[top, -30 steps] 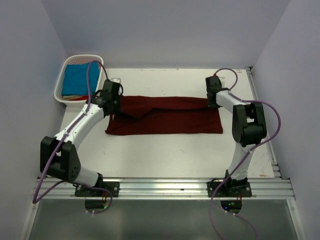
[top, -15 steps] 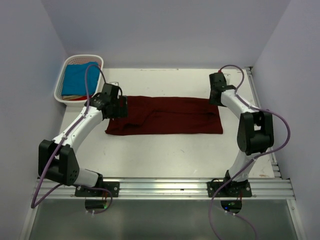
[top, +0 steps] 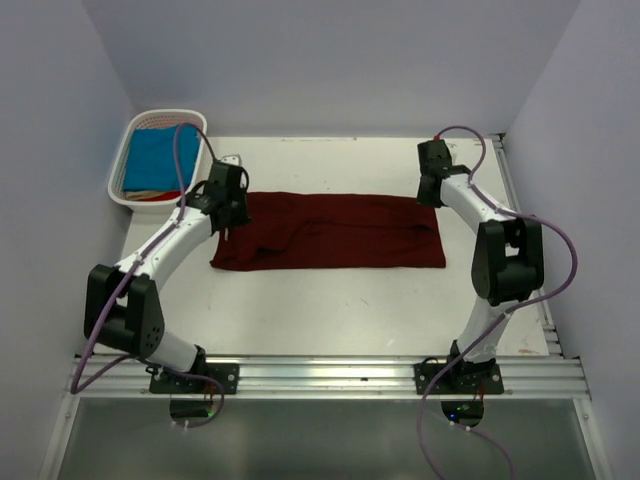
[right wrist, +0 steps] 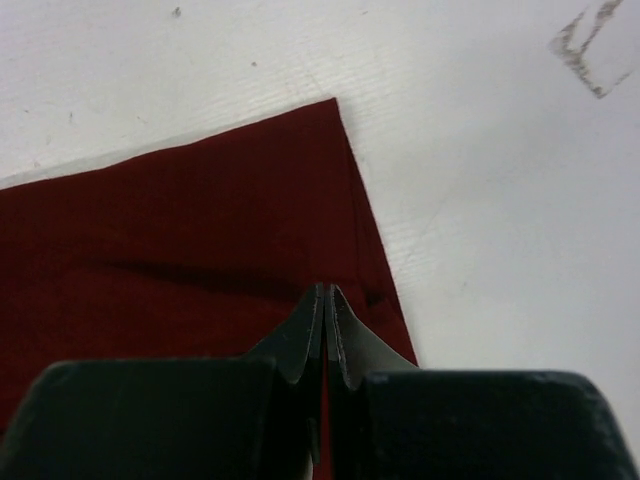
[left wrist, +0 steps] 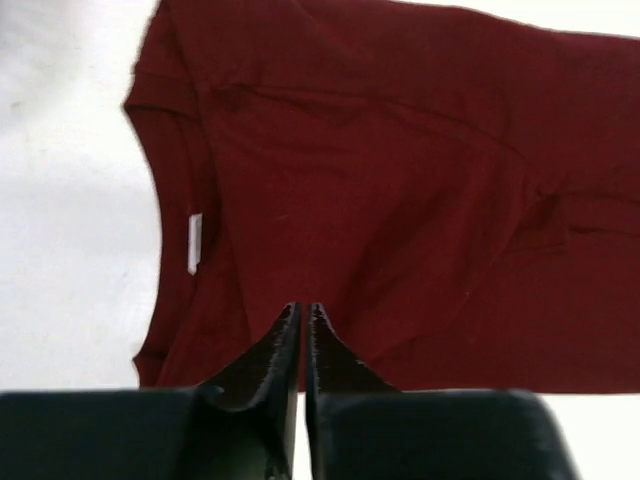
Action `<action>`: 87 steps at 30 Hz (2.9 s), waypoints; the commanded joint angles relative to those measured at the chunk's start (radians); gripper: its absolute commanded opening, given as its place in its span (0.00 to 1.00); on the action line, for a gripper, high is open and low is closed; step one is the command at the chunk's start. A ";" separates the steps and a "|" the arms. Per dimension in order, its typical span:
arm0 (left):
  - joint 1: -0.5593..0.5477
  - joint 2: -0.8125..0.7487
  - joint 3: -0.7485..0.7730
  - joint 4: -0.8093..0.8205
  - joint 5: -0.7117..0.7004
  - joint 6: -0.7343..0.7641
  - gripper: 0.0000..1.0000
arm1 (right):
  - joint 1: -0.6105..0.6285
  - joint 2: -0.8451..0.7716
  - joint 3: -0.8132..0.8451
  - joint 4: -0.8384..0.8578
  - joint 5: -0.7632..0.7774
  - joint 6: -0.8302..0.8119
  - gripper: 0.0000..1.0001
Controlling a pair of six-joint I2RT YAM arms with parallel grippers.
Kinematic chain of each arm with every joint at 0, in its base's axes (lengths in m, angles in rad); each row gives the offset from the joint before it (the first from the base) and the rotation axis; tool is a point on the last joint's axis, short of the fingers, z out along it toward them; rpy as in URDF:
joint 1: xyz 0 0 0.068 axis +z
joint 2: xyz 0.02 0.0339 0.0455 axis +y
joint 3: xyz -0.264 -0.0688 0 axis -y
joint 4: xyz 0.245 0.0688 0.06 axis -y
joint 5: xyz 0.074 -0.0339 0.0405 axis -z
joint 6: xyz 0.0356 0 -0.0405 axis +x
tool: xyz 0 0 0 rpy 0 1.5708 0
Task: Fold and stack the t-shirts
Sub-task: Rotate the tshirt 90 degrees
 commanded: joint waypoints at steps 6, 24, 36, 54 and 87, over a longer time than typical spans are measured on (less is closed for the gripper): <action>0.007 0.218 0.057 0.193 0.013 -0.008 0.00 | 0.006 0.114 0.053 0.043 -0.135 0.018 0.00; 0.038 0.492 0.140 0.170 0.015 -0.084 0.00 | 0.020 0.102 -0.146 0.048 -0.187 0.046 0.00; 0.056 0.834 0.586 0.092 0.237 0.001 0.00 | 0.272 -0.139 -0.509 0.052 -0.285 0.142 0.00; 0.131 1.200 0.906 0.325 0.840 -0.230 0.00 | 0.611 -0.489 -0.706 -0.011 -0.409 0.429 0.00; 0.199 0.754 0.590 0.671 0.783 -0.275 0.15 | 0.956 -0.399 -0.359 -0.155 0.066 0.389 0.00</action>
